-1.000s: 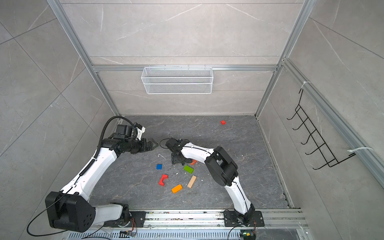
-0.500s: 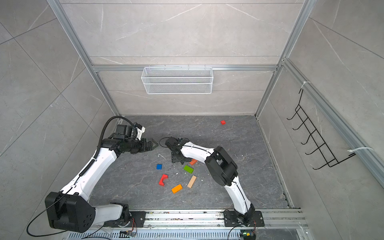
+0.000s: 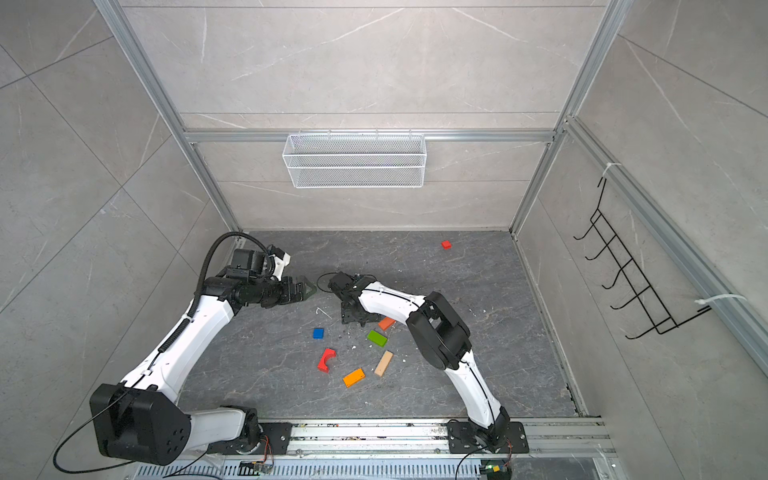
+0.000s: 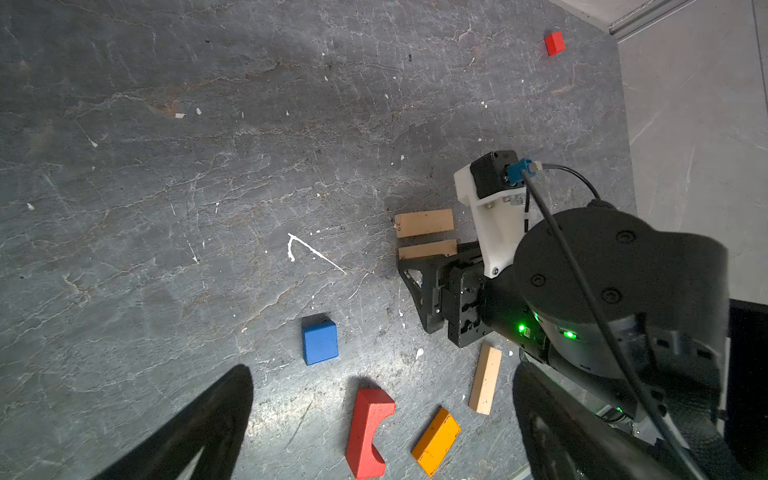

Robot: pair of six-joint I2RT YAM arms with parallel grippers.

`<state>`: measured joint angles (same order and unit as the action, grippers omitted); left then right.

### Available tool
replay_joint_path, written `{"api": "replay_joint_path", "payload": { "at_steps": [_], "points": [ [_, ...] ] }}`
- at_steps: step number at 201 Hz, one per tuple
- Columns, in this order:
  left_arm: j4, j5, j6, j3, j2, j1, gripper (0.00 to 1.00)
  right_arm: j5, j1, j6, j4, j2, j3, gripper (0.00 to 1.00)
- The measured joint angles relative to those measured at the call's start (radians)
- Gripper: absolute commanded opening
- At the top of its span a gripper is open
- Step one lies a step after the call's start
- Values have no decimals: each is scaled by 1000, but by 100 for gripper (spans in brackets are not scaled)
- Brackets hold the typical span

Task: Build the wood block tower
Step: 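Lower the held wood bar onto the lying wood bar with the right gripper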

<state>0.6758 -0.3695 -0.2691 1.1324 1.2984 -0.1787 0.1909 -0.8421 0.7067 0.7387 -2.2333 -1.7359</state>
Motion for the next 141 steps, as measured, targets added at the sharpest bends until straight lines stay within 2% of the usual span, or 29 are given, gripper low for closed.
{"api": "replay_joint_path", "payload": {
  "at_steps": [141],
  "points": [
    [0,0,0,0,0,0,100,-2,20,12,6,-19,-23,71]
  ]
}}
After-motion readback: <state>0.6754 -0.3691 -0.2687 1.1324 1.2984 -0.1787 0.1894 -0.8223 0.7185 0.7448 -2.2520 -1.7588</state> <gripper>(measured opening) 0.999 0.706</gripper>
